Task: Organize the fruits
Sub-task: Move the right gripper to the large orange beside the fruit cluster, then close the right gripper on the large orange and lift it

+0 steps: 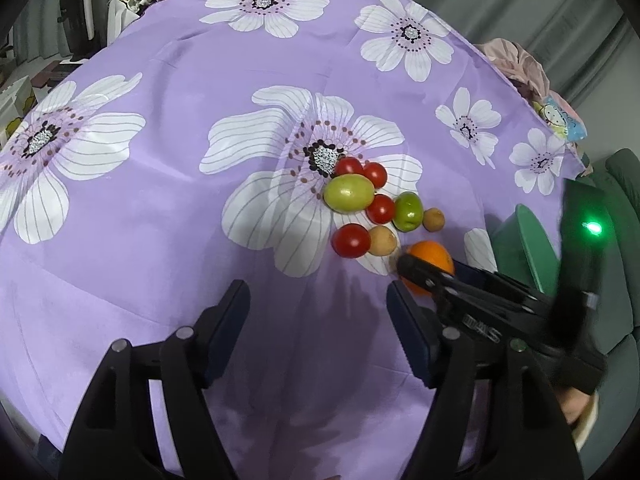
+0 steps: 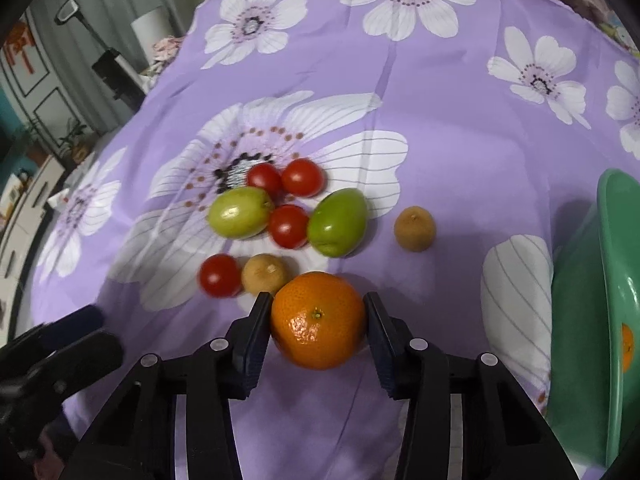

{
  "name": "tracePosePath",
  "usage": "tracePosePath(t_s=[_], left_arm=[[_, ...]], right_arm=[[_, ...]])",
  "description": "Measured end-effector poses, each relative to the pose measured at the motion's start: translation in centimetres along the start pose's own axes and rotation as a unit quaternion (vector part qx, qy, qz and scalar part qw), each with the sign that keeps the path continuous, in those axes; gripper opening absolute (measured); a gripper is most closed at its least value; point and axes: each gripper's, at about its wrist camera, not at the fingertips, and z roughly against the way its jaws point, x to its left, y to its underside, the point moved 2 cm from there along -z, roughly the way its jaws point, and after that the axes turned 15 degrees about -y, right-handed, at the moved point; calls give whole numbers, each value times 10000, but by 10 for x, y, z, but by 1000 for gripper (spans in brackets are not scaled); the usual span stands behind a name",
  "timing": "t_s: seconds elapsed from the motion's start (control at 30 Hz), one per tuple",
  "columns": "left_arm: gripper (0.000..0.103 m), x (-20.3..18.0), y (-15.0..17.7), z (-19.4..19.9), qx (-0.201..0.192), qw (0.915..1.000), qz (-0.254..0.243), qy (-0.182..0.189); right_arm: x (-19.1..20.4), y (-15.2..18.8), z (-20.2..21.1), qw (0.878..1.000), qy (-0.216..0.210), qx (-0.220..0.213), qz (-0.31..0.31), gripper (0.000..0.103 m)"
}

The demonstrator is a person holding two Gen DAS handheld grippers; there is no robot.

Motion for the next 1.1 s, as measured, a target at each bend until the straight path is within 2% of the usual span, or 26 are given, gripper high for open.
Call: tracePosePath(t_s=[0.17,0.27,0.37,0.47,0.53,0.7,0.77,0.9,1.1], left_arm=[[71,7,-2,3,-109,9999,109,-76],[70,8,-2,2,-141,9996,132,-191],[70,6,-2,2,-141,9996,95,-212],[70,3,-4,3,-166,9996,44,-206],[70,-1,-5,4,-192,9997,1,-139],[70,-22,-4,2,-96,9995,-242,195],[70,-34,0,-1,10,9988,-377,327],[66,-55,10,-9,227,9963,-661,491],[58,-73,18,-21,506,9926,-868,682]], right_arm=[[20,9,6,9982,-445,335,237,47],[26,14,-1,9971,-456,514,340,47],[19,15,-4,9966,-467,651,172,47],[12,10,10,9959,-691,580,-80,52],[10,7,27,9953,-870,390,-169,61],[-3,-1,70,9899,-1260,-281,-583,61],[-5,-2,74,9861,-1429,-393,-748,61],[-8,-3,58,9792,-1693,-198,-1099,61],[-13,5,33,9734,-1767,208,-1443,52]])
